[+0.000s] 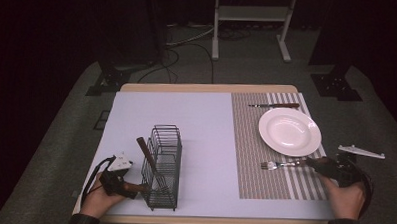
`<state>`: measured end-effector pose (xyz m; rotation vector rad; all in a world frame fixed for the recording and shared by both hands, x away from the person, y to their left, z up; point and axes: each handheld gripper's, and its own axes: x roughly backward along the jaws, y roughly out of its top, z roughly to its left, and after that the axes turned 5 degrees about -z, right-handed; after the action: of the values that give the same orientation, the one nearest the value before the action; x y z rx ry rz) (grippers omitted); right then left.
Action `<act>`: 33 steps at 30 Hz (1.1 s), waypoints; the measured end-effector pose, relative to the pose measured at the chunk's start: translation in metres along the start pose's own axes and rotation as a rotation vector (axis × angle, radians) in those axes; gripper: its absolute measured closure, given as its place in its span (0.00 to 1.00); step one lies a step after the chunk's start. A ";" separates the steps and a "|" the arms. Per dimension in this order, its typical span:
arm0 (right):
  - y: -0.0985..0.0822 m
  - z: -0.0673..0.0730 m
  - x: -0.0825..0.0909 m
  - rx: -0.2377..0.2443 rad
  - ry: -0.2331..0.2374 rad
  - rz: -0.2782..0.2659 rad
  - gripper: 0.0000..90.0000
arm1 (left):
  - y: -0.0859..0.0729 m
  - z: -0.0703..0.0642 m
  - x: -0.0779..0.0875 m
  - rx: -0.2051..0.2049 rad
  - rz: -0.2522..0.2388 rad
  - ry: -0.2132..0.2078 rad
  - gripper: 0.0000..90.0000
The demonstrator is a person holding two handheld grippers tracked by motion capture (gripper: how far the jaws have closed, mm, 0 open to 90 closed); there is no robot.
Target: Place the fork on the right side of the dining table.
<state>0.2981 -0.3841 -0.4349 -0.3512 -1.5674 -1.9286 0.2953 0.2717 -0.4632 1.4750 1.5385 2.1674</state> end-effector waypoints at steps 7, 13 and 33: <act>-0.003 0.001 -0.008 0.019 -0.020 0.050 0.31 | 0.000 0.000 0.000 0.000 0.000 0.000 0.00; -0.003 0.003 -0.012 0.042 -0.027 0.069 0.31 | 0.000 0.000 0.000 0.000 0.000 0.000 0.00; -0.007 -0.001 -0.016 0.058 -0.066 0.108 0.31 | 0.000 0.000 0.000 0.000 0.000 0.000 0.00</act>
<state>0.3068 -0.3796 -0.4496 -0.4696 -1.6099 -1.8024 0.2953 0.2717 -0.4632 1.4751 1.5391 2.1666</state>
